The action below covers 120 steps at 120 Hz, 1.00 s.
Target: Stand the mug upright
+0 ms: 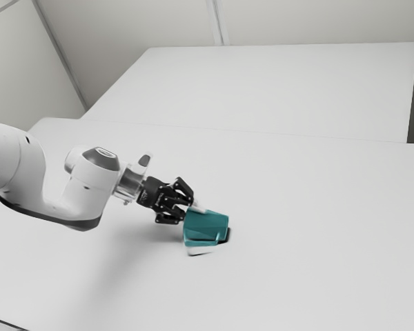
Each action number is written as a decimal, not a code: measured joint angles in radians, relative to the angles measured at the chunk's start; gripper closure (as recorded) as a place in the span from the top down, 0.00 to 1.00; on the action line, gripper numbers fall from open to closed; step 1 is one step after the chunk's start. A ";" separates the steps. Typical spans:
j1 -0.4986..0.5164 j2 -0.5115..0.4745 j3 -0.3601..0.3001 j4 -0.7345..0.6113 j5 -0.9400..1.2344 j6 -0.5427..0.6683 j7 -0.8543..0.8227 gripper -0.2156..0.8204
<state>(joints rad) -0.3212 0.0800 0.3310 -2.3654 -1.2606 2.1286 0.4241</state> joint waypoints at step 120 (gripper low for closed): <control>-0.010 -0.062 -0.016 0.193 0.412 0.010 -0.044 0.04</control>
<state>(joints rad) -0.3315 0.0176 0.3153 -2.1728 -0.8482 2.1384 0.3798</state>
